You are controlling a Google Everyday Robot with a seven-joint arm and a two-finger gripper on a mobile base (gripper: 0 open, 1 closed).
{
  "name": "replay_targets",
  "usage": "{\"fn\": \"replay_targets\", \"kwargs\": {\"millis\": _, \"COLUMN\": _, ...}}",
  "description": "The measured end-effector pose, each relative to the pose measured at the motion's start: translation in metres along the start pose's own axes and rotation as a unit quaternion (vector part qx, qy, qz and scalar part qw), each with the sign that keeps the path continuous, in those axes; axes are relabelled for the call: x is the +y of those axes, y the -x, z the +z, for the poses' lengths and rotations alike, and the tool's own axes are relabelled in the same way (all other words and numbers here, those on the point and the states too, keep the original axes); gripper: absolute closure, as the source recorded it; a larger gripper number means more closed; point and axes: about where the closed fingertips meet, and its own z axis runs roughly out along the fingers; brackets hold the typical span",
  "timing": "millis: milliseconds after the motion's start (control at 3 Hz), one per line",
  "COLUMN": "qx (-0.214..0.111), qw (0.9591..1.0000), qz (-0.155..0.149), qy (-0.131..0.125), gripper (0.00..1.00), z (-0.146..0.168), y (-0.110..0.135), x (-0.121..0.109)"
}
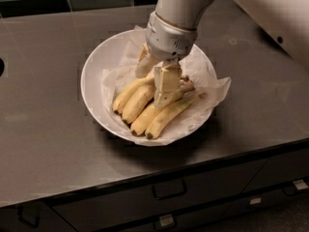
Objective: Pick banana from white bowl
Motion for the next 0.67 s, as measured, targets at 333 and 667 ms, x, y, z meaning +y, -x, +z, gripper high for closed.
{"fn": "replay_targets", "kwargs": {"millis": 333, "qx": 0.0, "qw": 1.0, "qz": -0.002, "qy": 0.003, "gripper": 0.4, "z": 0.0021, "y": 0.0007, "x": 0.0002}}
{"fn": "replay_targets", "kwargs": {"millis": 667, "qx": 0.0, "qw": 0.9999, "qz": -0.005, "qy": 0.01, "gripper": 0.42, "z": 0.0082, "y": 0.0014, "x": 0.0005}}
